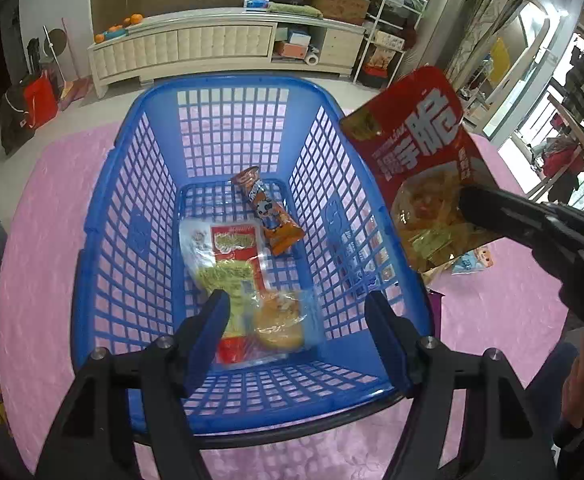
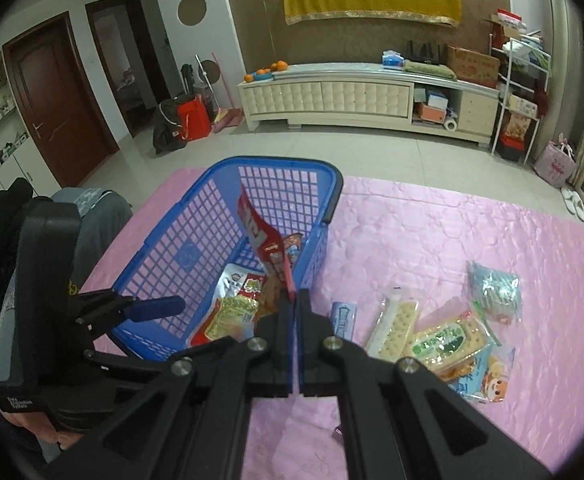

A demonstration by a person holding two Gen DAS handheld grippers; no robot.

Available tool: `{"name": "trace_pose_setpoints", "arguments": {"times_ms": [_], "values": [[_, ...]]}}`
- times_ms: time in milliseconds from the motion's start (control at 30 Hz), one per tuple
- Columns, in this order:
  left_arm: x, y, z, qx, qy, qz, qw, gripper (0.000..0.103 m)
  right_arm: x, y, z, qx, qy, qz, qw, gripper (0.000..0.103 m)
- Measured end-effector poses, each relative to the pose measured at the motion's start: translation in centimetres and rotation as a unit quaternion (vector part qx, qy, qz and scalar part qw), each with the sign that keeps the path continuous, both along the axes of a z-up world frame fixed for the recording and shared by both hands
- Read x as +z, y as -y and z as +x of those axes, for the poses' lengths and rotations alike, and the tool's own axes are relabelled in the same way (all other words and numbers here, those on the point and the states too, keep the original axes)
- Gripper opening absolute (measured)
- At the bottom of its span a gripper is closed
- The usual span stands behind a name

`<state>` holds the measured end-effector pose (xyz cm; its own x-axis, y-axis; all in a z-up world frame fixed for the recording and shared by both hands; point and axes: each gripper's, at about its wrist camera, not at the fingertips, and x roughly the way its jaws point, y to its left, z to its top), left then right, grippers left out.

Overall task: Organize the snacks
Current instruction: 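Lower the bun bag and red snack bag into the basket and release both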

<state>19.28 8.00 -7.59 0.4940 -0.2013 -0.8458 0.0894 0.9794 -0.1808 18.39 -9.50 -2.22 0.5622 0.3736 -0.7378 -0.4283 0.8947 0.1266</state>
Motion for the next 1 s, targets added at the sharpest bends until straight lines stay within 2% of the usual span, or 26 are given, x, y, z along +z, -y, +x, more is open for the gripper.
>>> {"name": "trace_pose_setpoints", "arguments": {"times_ms": [167,433,567,767,1000], "values": [[1.8,-0.4,-0.8,0.008,0.023,0.022,0.9995,0.07,0.7,-0.1,-0.4,0.002,0.003,0.005,1.0,0.003],[4.1,-2.7,-2.3,0.028,0.046,0.018,0.9984,0.07,1.4,-1.6,-1.1,0.022,0.001,0.005,1.0,0.003],[4.3,-4.0,-3.0,0.039,0.05,0.014,0.9979,0.07,1.1,-2.8,-1.2,0.026,-0.003,0.001,1.0,0.003],[4.2,-5.7,-3.0,0.057,0.054,0.02,0.9968,0.07,0.1,-4.6,-0.9,0.032,-0.007,-0.036,0.999,0.003],[3.3,-6.7,-2.5,0.062,0.045,0.011,0.997,0.07,-1.1,-5.1,0.6,0.01,-0.016,-0.063,0.998,0.003]]}}
